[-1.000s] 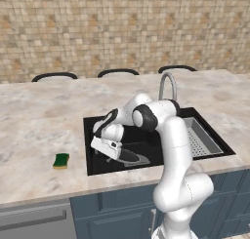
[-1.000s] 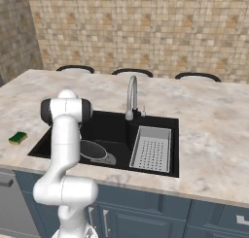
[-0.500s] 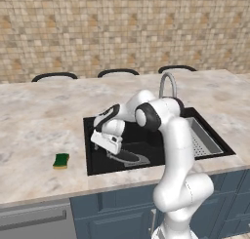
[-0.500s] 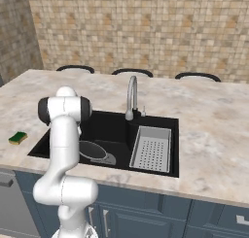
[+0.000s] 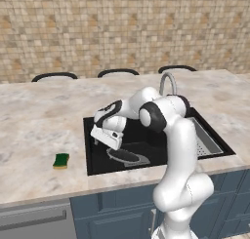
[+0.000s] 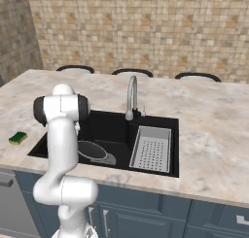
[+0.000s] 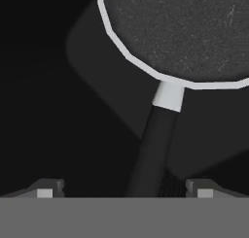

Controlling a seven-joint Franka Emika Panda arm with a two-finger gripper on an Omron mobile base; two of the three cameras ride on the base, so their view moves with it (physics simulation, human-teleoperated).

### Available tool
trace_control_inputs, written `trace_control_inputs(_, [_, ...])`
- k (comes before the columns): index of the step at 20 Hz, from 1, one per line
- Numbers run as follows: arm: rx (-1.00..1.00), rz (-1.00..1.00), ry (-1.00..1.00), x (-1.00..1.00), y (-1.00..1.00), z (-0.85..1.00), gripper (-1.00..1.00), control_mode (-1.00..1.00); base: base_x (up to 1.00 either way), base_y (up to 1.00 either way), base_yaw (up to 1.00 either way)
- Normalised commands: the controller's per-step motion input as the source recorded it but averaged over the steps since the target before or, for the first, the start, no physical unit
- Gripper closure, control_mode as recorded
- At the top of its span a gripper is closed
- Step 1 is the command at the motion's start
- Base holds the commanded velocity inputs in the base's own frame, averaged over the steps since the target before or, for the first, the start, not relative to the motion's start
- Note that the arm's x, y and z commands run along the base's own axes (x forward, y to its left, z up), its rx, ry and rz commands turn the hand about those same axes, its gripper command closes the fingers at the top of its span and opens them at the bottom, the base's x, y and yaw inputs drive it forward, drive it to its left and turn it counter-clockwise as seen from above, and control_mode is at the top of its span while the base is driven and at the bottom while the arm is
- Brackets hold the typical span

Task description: Pick the pan and sponge and place them into the sink. Then turn on the water.

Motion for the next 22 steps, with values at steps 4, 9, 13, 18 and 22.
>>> trace_control_inputs(4, [0.04, -0.02, -0.04, -0.36, -0.02, 0.52, -1.00, -1.00, 0.00, 0.00, 0.00])
trace_control_inputs(9, [0.02, 0.01, -0.06, -0.42, 0.00, 0.59, -1.00, -1.00, 0.00, 0.00, 0.00])
trace_control_inputs(13, [-0.02, 0.06, -0.04, -0.39, 0.02, 0.62, -1.00, -1.00, 0.00, 0.00, 0.00])
trace_control_inputs(18, [-0.07, 0.08, 0.00, -0.36, 0.04, 0.55, -1.00, -1.00, 0.00, 0.00, 0.00])
trace_control_inputs(22, [-0.09, 0.12, 0.00, -0.35, 0.12, 0.47, -1.00, -1.00, 0.00, 0.00, 0.00])
